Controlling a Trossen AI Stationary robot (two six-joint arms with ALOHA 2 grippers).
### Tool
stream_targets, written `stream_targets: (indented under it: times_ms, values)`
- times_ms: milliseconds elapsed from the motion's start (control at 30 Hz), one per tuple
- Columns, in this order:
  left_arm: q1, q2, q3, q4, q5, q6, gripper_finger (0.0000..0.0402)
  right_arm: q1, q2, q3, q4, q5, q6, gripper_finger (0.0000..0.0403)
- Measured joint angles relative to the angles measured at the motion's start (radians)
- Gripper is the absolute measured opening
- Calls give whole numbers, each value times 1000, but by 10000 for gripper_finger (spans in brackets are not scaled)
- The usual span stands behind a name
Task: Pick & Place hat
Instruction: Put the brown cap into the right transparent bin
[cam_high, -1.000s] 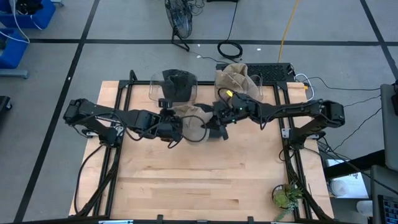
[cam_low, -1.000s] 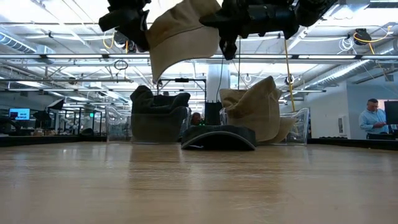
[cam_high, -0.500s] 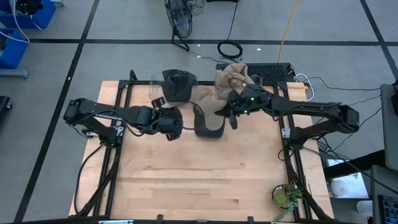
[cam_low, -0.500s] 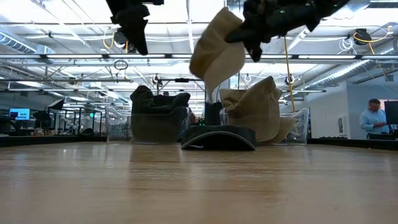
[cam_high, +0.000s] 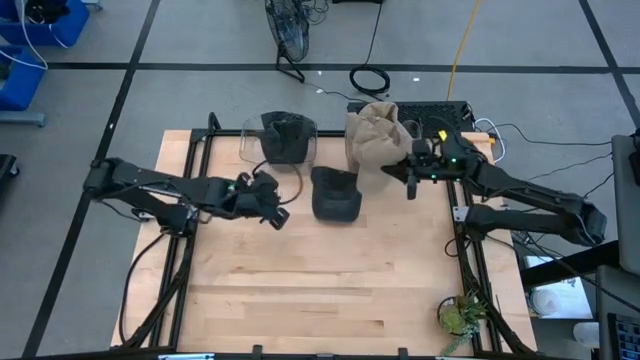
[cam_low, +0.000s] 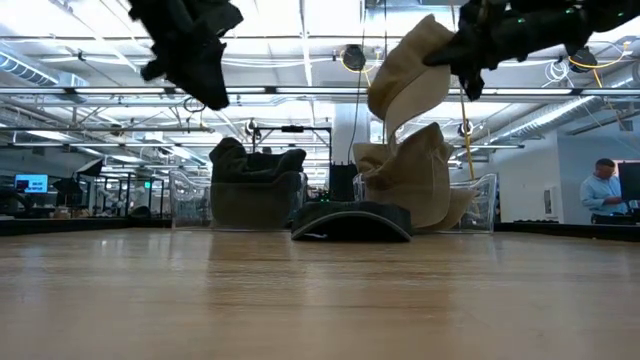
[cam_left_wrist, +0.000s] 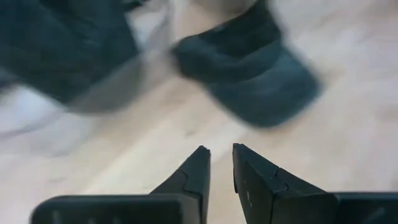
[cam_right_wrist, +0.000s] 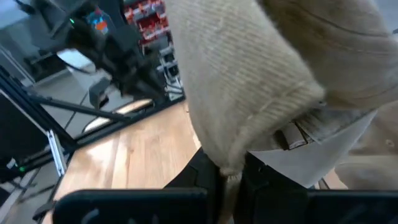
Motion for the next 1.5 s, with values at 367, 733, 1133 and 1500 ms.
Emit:
stream_targets:
  times_ms: [367, 733, 1133, 1500]
  values:
    - [99, -206, -443, 826, 236, 133, 72, -69, 92, -2, 110, -19, -4, 9]
    - [379, -220, -446, 889, 544, 339, 72, -140, 365, 218, 113, -27, -185, 8]
    - [618, -222, -448, 880, 833, 407, 72, -186, 484, 267, 16, 56, -419, 8]
    - [656, -222, -448, 884, 889, 403, 72, -200, 500, 170, 30, 74, -452, 8]
